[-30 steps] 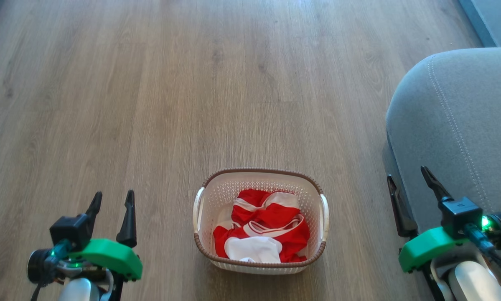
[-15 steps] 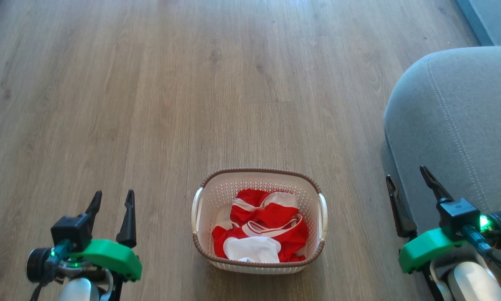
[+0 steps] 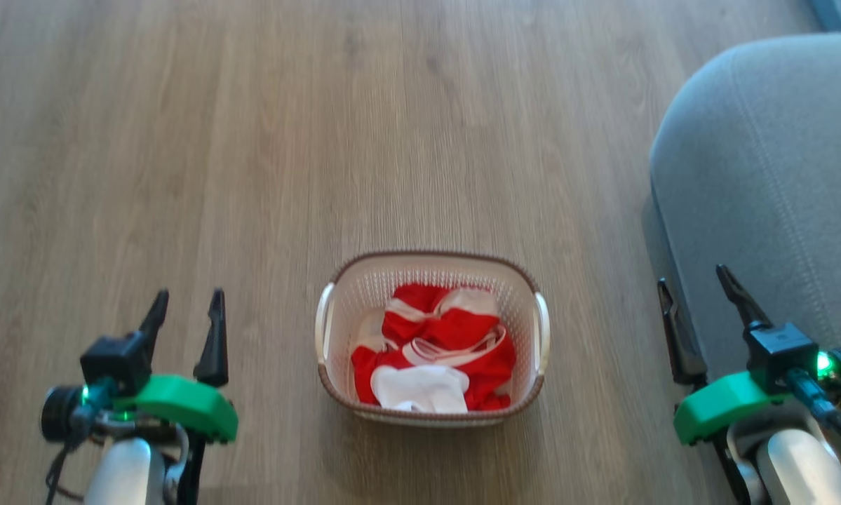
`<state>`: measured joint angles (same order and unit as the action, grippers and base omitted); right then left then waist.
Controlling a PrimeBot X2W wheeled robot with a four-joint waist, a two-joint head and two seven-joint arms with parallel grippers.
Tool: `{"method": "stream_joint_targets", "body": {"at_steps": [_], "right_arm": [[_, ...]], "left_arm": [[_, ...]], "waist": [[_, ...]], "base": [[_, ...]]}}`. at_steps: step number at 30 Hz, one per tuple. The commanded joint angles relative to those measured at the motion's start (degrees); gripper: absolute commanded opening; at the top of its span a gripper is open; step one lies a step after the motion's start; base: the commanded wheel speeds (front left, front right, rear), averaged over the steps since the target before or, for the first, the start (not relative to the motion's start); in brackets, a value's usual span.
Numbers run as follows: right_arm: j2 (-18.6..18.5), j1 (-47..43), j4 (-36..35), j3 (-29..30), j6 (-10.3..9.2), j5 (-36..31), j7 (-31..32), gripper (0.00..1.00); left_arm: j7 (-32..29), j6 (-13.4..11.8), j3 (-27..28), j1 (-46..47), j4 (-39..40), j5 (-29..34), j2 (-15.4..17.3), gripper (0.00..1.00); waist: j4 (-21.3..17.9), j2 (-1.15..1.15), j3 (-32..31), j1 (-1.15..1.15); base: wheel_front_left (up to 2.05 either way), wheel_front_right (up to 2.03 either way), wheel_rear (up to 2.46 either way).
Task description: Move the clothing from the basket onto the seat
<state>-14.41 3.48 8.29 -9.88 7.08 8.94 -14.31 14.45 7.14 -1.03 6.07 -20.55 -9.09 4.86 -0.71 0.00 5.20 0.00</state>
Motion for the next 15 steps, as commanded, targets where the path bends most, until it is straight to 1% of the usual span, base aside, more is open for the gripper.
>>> {"method": "stream_joint_targets", "body": {"at_steps": [1,6,15], "right_arm": [[-0.06,2.77,-2.11,-0.40,0.41,-0.60,-0.69,1.00],[1.21,5.33,-2.71,0.44,0.41,-1.65,-0.69,1.00],[3.96,11.67,-4.09,1.65,0.41,-3.05,-0.69,1.00]], "left_arm": [[0.55,0.35,1.71,3.56,2.19,0.03,1.02,1.00],[0.55,0.35,0.80,6.57,3.19,-0.08,0.77,1.00],[0.55,0.35,-3.93,14.42,4.70,0.43,1.08,1.00]], "waist": [[-0.28,0.00,2.38,0.00],[-1.00,0.00,7.76,0.00],[-3.53,0.00,19.39,0.00]], "base": [[0.00,0.00,0.00],[0.00,0.00,0.00],[0.00,0.00,0.00]]}}
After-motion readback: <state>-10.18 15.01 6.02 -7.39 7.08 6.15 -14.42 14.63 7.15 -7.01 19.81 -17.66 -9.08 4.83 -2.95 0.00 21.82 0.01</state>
